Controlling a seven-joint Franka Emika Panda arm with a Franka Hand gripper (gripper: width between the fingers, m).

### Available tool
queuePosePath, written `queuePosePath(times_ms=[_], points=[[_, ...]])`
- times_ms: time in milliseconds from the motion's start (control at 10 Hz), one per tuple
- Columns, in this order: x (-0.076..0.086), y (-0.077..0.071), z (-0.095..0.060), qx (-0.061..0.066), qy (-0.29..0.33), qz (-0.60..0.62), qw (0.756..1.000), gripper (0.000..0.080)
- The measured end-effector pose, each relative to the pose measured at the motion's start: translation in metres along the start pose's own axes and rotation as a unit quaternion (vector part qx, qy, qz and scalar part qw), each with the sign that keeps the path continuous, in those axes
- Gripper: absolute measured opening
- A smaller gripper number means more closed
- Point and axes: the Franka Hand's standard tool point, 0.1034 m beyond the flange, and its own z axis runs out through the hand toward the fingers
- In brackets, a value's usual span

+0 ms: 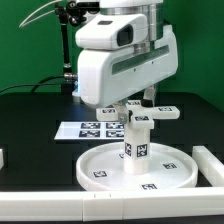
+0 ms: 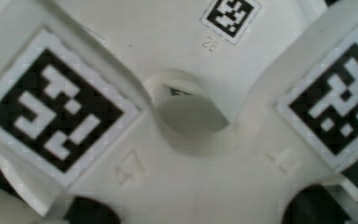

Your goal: Assemble round table

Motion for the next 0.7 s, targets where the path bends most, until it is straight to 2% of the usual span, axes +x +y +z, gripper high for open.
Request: queuePosePath(times_ms=[300,700], points=[[0.0004,-0.0001,-0.0002,0.0,0.001,0.089,0.996,0.0446],[0.0005,0.0013,-0.0005,0.01,0.022,0.25,0.968,0.0446]])
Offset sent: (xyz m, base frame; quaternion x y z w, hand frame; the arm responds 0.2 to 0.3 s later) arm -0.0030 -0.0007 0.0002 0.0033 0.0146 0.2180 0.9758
